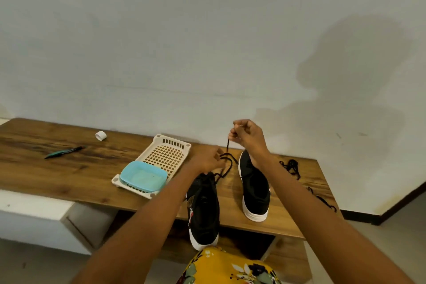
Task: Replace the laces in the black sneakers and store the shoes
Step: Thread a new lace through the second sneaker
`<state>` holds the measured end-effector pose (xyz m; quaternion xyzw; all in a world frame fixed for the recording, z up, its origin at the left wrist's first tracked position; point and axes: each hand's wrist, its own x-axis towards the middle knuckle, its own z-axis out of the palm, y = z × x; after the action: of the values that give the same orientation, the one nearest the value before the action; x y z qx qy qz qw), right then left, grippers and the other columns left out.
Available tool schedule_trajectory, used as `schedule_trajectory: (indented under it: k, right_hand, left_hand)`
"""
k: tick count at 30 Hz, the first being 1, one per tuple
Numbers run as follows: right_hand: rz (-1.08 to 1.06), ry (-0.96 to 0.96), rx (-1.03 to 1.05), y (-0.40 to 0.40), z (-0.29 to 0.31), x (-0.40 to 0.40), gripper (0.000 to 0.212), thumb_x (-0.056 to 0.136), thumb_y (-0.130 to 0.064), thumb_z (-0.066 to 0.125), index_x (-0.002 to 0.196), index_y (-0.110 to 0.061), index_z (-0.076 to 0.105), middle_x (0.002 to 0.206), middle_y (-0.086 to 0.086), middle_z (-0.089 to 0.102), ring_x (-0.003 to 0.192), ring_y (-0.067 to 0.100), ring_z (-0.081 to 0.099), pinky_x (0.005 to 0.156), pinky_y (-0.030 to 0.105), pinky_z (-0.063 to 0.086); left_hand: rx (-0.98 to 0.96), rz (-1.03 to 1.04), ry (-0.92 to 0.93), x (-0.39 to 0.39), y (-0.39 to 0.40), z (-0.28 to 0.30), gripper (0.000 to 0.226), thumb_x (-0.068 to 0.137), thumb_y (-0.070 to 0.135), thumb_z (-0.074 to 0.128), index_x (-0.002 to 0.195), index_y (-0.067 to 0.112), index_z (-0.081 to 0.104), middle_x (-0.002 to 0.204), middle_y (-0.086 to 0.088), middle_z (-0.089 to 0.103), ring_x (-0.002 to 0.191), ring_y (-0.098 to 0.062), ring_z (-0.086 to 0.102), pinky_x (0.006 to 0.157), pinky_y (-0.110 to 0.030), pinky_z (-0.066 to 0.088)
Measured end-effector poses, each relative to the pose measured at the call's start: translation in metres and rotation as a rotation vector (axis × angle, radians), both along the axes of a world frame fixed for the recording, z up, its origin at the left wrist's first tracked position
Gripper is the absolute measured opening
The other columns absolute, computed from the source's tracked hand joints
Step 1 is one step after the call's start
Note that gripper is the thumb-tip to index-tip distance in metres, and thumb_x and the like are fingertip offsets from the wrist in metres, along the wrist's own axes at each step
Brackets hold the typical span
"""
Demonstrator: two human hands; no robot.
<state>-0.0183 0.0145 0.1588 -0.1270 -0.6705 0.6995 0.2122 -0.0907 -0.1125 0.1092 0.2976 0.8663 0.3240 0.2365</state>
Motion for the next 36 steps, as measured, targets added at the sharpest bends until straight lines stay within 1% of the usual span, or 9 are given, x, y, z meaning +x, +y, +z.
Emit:
schedule_trajectory:
  k: [4,8,10,14,17,20,25,32,36]
  right_hand:
    - [0.042,0.105,0.023,0.003,0.045,-0.003,0.006,0.096,-0.004,0.05,0.101,-0.003,0.055,0.078,0.009,0.058,0.072,0.021,0.061,0.077,0.032,0.058]
    - [0.004,0.192,-0.002,0.011,0.065,0.004,0.006,0.096,-0.004,0.051,0.098,-0.008,0.056,0.08,0.009,0.059,0.071,0.019,0.062,0.076,0.031,0.058]
    - [-0.045,0.16,0.08,0.016,0.056,0.009,0.008,0.096,-0.005,0.051,0.098,-0.01,0.057,0.078,0.006,0.06,0.07,0.017,0.062,0.077,0.033,0.057]
    - [0.014,-0.312,0.664,0.014,0.007,0.022,0.022,0.095,-0.007,0.051,0.112,-0.012,0.063,0.087,0.002,0.067,0.077,0.016,0.066,0.083,0.034,0.055]
    - [0.195,-0.49,0.663,-0.016,-0.022,0.027,0.029,0.096,-0.007,0.049,0.124,-0.005,0.057,0.081,0.003,0.064,0.068,0.012,0.061,0.072,0.024,0.053]
    - [0.11,-0.426,0.497,-0.037,-0.021,0.017,0.024,0.097,-0.008,0.049,0.112,0.005,0.062,0.078,0.007,0.061,0.064,0.013,0.058,0.071,0.026,0.054]
    - [0.044,-0.364,0.581,-0.029,-0.008,0.011,0.02,0.095,-0.011,0.053,0.104,-0.001,0.069,0.088,0.019,0.069,0.083,0.033,0.067,0.082,0.043,0.056]
    - [0.015,-0.527,0.547,-0.017,-0.047,0.015,0.025,0.095,-0.007,0.05,0.115,0.003,0.061,0.081,0.011,0.064,0.072,0.023,0.064,0.08,0.042,0.057]
    - [-0.044,-0.611,0.563,-0.019,-0.086,0.019,0.018,0.095,-0.008,0.049,0.113,-0.005,0.053,0.092,0.013,0.064,0.075,0.025,0.061,0.075,0.042,0.055]
  left_hand:
    - [0.062,0.05,0.033,0.022,0.0,-0.014,0.026,0.092,0.017,0.057,0.114,0.004,0.062,0.104,-0.009,0.064,0.089,-0.017,0.058,0.079,-0.029,0.047]
    - [0.135,0.194,0.023,0.026,-0.004,-0.012,0.02,0.094,0.018,0.054,0.101,0.003,0.066,0.075,-0.001,0.06,0.065,-0.01,0.053,0.057,-0.018,0.039]
    - [0.184,0.285,0.046,0.021,-0.007,0.001,0.021,0.094,0.017,0.053,0.095,0.001,0.067,0.071,-0.004,0.062,0.059,-0.012,0.055,0.061,-0.023,0.046]
    - [0.524,0.465,0.058,0.01,0.0,0.058,0.02,0.093,0.008,0.051,0.092,0.001,0.07,0.08,-0.014,0.071,0.054,-0.016,0.061,0.067,-0.032,0.058]
    - [0.667,0.362,-0.055,0.018,0.014,0.103,0.018,0.092,0.002,0.049,0.093,0.001,0.067,0.081,-0.012,0.068,0.059,-0.017,0.062,0.059,-0.024,0.057]
    - [0.634,0.232,-0.068,0.026,0.016,0.111,0.019,0.092,0.0,0.048,0.092,0.004,0.066,0.082,-0.012,0.068,0.064,-0.019,0.063,0.066,-0.027,0.057]
    - [0.548,0.316,0.035,0.022,-0.01,0.06,0.025,0.09,0.003,0.055,0.113,0.011,0.061,0.105,-0.006,0.064,0.097,-0.017,0.059,0.088,-0.029,0.048]
    - [0.105,0.389,-0.092,0.047,-0.052,-0.054,0.047,0.084,0.012,0.064,0.128,0.013,0.046,0.122,-0.008,0.056,0.112,-0.023,0.054,0.088,-0.027,0.043]
    - [-0.039,0.395,0.008,0.052,-0.052,-0.083,0.049,0.083,0.023,0.069,0.125,0.014,0.046,0.125,-0.008,0.054,0.111,-0.022,0.054,0.083,-0.026,0.044]
